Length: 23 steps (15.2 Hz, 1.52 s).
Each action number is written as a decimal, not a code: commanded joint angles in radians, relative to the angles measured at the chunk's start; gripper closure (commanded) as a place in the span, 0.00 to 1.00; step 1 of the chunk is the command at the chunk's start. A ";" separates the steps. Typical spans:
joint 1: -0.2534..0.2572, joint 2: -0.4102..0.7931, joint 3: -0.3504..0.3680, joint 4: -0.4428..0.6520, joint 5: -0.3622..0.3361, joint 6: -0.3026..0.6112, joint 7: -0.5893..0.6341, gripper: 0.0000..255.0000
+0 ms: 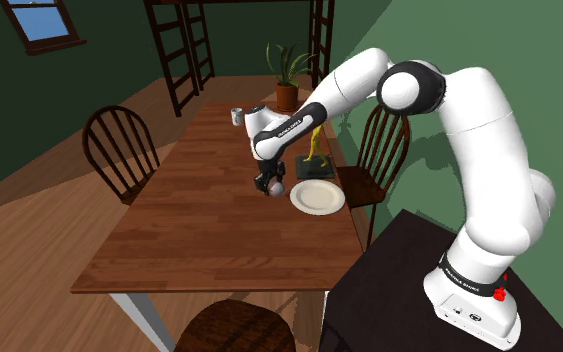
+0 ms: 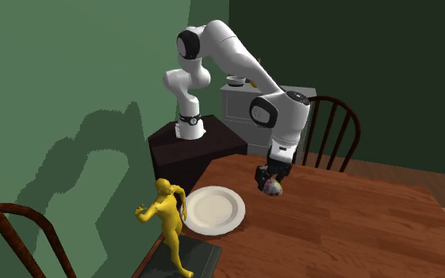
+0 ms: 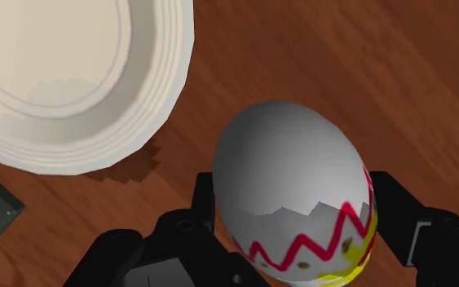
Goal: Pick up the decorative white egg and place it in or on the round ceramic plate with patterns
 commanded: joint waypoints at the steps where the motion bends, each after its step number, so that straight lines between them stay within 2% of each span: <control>1: -0.034 -0.042 -0.002 -0.065 0.003 0.027 -0.025 1.00; 8: -0.160 -0.163 -0.023 -0.264 0.011 0.123 -0.142 1.00; 15: -0.282 -0.248 -0.056 -0.399 0.018 0.194 -0.281 1.00; 23: -0.273 -0.176 -0.075 -0.397 -0.012 0.262 -0.258 1.00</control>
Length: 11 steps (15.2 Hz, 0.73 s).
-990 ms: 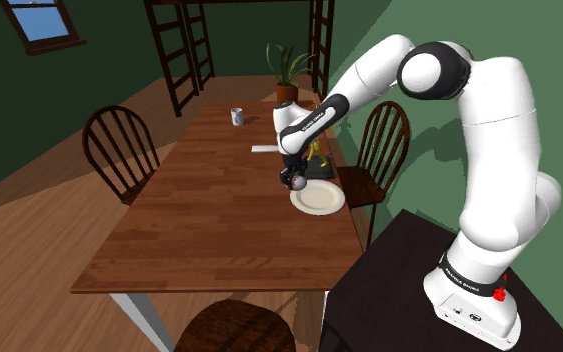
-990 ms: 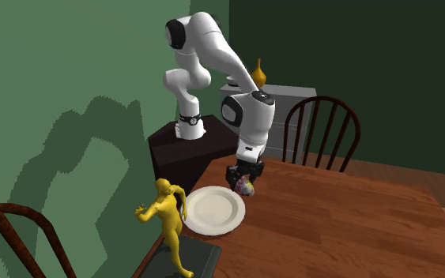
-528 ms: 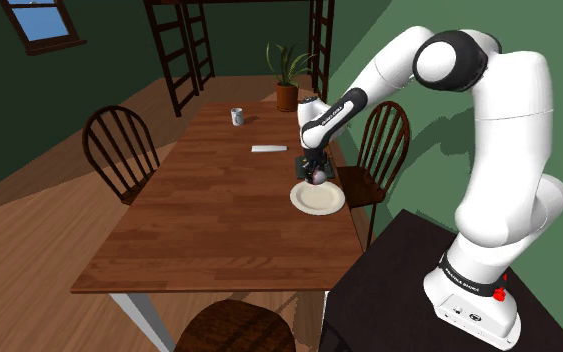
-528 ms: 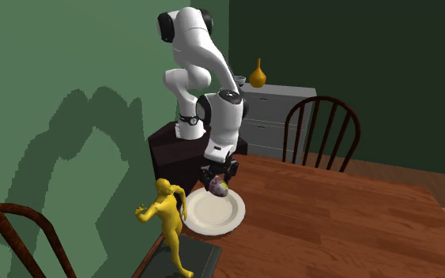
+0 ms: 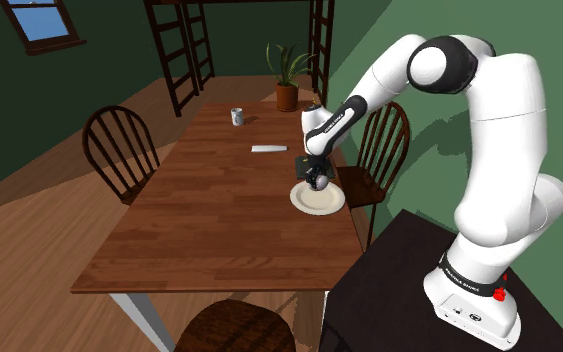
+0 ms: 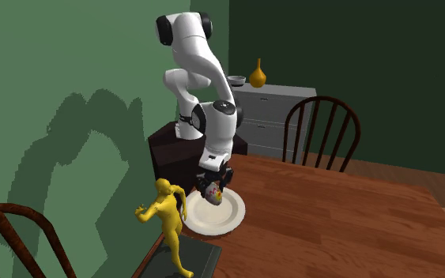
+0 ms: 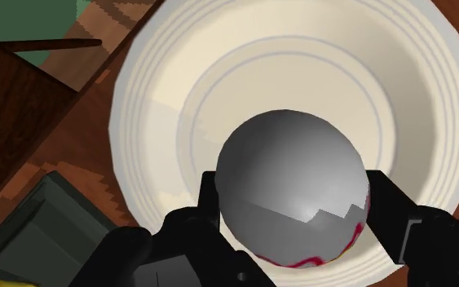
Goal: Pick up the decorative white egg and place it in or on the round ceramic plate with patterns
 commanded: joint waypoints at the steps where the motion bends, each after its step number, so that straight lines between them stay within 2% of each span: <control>1: 0.003 0.021 -0.006 -0.001 -0.010 0.022 0.008 1.00; 6: 0.015 0.088 -0.024 0.012 -0.034 0.075 0.029 1.00; 11: 0.015 0.088 -0.024 0.012 -0.034 0.075 0.029 1.00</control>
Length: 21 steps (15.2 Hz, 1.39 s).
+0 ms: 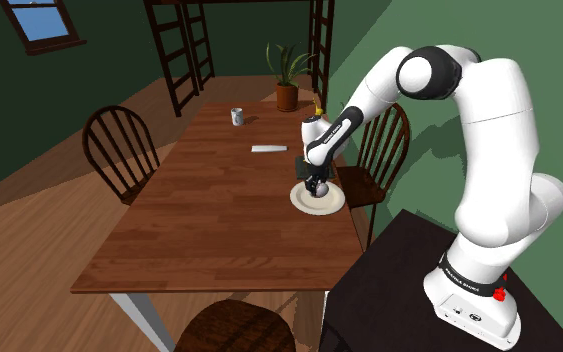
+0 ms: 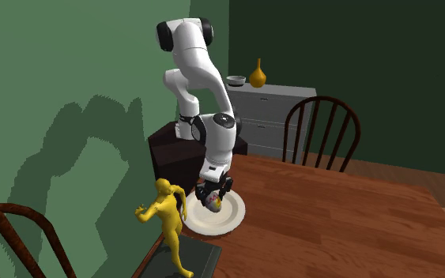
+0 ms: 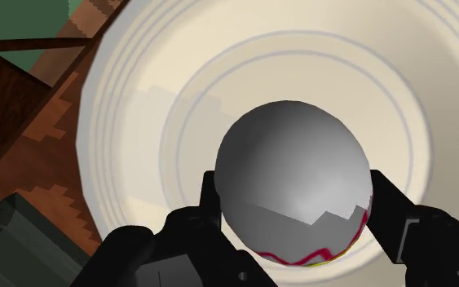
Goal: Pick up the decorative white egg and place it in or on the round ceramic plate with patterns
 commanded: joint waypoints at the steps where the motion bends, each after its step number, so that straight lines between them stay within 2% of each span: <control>1: 0.000 0.001 0.000 0.000 0.000 0.001 0.000 1.00; 3: 0.000 0.001 0.000 0.000 0.000 0.001 0.000 1.00; 4: 0.000 0.002 0.000 0.000 0.000 0.001 0.000 0.00; 9: 0.000 0.001 0.000 0.000 0.000 0.001 0.000 0.00; 13: -0.010 -0.094 0.030 -0.002 0.039 -0.092 -0.025 0.00; 21: -0.010 -0.094 0.030 -0.002 0.039 -0.092 -0.025 0.00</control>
